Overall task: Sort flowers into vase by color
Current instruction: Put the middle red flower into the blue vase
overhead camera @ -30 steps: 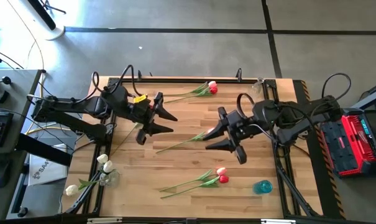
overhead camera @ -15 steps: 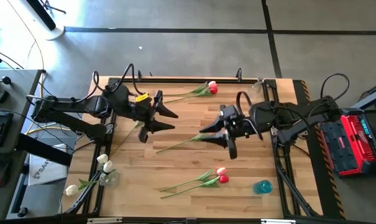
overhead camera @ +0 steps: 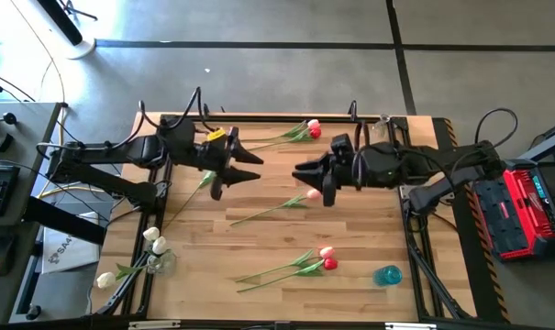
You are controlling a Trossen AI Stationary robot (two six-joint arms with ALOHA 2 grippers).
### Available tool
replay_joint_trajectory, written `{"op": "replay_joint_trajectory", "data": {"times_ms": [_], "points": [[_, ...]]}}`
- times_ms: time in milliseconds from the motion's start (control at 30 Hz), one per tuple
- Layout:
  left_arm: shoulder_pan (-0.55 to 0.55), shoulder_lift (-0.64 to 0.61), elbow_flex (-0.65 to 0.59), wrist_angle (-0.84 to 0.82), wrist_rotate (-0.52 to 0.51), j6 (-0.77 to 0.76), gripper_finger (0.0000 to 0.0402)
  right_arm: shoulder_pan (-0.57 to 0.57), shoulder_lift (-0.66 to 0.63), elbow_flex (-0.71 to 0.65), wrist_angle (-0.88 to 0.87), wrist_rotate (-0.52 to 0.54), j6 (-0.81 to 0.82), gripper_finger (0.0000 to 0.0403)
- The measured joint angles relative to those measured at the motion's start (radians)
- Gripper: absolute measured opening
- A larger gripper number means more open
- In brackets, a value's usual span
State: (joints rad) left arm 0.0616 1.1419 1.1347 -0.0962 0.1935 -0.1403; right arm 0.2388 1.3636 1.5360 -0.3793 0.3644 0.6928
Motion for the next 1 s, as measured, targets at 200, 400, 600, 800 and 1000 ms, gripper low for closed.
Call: {"op": "replay_joint_trajectory", "data": {"times_ms": [200,400,600,800,1000], "points": [[0.026,0.0,0.0,-0.191,-0.127,-0.057,0.0172,-0.032,0.0,0.0,-0.163,0.078,0.122,0.013],[0.047,0.0,0.0,-0.423,-0.243,-0.117,0.0172,-0.056,0.0,0.0,-0.38,0.127,0.319,0.013],[0.078,0.0,0.0,-0.565,-0.267,-0.162,0.0172,-0.063,0.0,0.0,-0.406,0.125,0.355,0.013],[0.122,0.002,-0.107,-0.635,-0.376,-0.216,0.0172,-0.062,0.0,0.0,-0.431,0.124,0.355,0.013],[0.208,0.002,-0.26,-0.632,-0.429,-0.282,0.0172,-0.052,0.005,0.0,-0.522,0.123,0.381,0.013]]}}
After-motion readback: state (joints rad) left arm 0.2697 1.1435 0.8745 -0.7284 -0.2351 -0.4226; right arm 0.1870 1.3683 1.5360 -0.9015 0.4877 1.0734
